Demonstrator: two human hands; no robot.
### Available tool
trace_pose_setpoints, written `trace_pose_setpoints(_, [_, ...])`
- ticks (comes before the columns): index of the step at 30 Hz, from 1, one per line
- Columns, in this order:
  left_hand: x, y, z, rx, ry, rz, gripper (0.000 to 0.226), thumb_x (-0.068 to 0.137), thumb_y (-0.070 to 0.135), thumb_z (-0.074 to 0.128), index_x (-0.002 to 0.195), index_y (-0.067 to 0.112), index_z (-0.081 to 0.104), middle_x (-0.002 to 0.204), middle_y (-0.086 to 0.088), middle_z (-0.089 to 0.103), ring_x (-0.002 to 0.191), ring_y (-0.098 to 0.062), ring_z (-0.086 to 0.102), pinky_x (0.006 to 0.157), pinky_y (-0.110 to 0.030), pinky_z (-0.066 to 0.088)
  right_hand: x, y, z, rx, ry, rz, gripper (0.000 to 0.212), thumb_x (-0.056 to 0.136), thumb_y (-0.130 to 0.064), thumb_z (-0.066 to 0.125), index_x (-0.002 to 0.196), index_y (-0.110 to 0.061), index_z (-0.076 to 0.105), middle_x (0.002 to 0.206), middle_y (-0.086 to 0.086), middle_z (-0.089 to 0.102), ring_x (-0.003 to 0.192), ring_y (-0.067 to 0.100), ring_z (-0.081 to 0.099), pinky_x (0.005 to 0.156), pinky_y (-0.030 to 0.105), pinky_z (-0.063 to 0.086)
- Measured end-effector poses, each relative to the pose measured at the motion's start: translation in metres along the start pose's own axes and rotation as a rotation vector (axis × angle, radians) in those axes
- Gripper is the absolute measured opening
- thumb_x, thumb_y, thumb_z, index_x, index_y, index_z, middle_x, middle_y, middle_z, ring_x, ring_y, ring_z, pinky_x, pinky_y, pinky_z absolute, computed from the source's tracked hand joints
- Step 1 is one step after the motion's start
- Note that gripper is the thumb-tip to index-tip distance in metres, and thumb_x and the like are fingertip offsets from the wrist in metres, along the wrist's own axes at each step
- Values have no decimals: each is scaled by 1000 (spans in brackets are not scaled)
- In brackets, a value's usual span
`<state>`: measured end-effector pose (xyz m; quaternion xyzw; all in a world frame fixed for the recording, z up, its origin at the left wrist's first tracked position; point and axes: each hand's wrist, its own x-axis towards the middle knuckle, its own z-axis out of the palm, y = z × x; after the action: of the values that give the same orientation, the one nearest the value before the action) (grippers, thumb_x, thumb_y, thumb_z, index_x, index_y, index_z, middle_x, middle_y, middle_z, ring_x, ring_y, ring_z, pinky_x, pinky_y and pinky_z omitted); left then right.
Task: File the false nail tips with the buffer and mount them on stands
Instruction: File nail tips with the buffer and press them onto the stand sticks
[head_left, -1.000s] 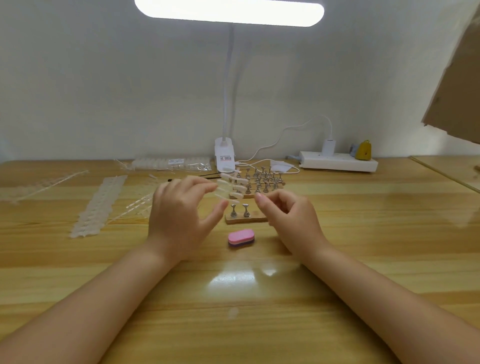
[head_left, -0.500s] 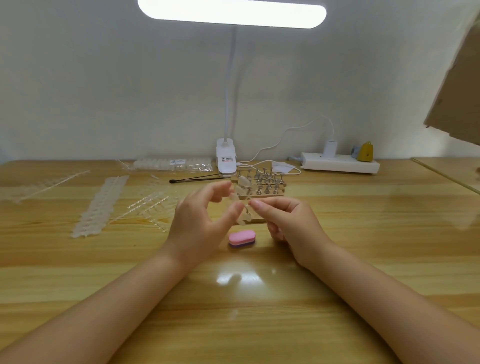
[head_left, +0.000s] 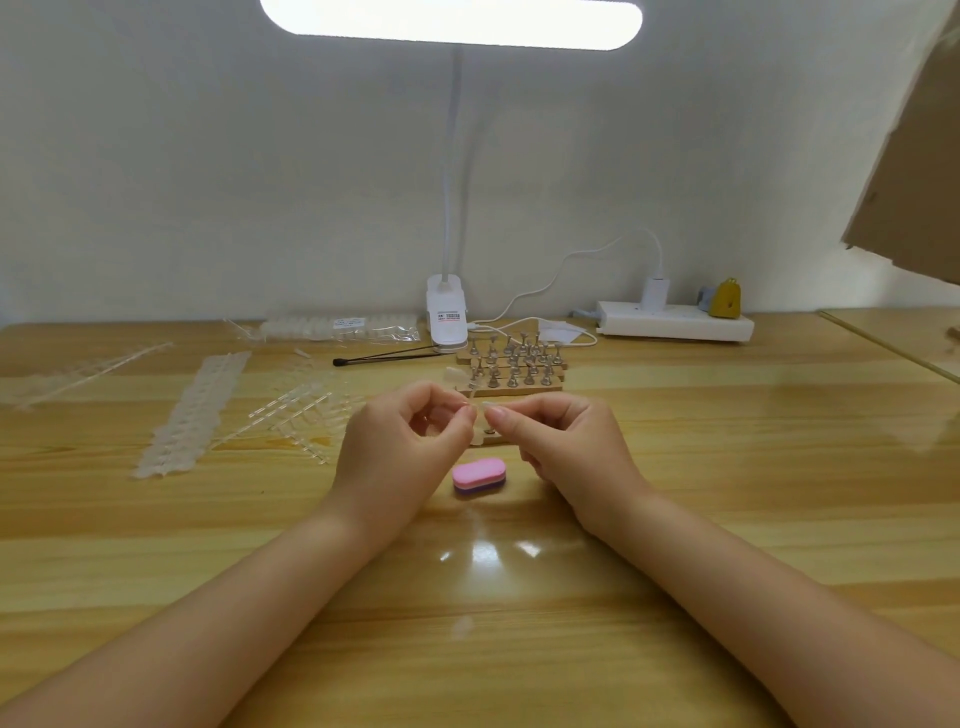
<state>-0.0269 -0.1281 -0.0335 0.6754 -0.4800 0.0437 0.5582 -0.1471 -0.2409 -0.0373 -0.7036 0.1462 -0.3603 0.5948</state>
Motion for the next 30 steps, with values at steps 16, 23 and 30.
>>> trace_pose_setpoints(16, [0, 2, -5, 761, 22, 439, 16, 80, 27, 55, 72, 16, 63, 65, 4, 56, 64, -24, 51, 66, -36, 38, 0, -3, 3, -257, -11, -83, 13, 87, -14, 69, 75, -8, 68, 55, -6, 49, 52, 4, 41, 54, 16, 37])
trace_pose_setpoints(23, [11, -1, -12, 816, -4, 60, 8, 82, 21, 58, 76, 18, 63, 74, 2, 62, 74, -25, 54, 72, -34, 36, 2, 0, -1, -588, 86, -239, 14, 86, -10, 67, 72, -9, 66, 56, -6, 51, 52, 5, 43, 54, 16, 34])
trace_pose_setpoints(30, [19, -19, -18, 846, -126, -319, 23, 83, 40, 52, 98, 24, 62, 100, 4, 64, 103, -22, 56, 89, -34, 43, 5, 1, -2, -380, 19, -54, 13, 90, -20, 66, 94, -10, 73, 65, -11, 63, 57, -3, 52, 57, 11, 42])
